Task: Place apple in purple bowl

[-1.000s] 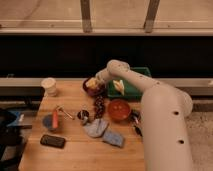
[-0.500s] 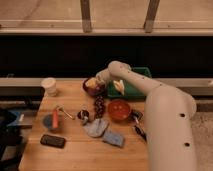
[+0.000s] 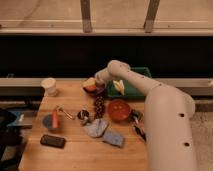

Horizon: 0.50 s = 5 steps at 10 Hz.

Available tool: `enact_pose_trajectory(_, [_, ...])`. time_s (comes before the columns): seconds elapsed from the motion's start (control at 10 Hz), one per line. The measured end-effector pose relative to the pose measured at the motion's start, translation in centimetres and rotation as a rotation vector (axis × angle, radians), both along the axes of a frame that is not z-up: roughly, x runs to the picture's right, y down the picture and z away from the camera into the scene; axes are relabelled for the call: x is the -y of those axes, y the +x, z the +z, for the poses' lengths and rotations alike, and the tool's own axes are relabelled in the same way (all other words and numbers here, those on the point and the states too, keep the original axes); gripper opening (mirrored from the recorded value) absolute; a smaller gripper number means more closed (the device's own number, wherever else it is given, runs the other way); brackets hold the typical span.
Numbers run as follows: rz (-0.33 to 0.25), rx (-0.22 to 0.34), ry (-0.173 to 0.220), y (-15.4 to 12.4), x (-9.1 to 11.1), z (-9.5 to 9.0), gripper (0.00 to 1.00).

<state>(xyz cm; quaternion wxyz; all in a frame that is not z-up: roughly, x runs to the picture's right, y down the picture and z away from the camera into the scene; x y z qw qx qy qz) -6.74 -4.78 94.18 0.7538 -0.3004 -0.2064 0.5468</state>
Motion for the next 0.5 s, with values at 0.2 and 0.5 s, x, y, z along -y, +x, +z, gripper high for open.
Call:
enact_pose_trajectory(0.2, [0.001,-0.001,0.0,0.12,-0.01,0.01,0.8])
enact_pose_trajectory(0.5, [-0.001,0.001,0.0,-0.07,-0.01,0.0,0.8])
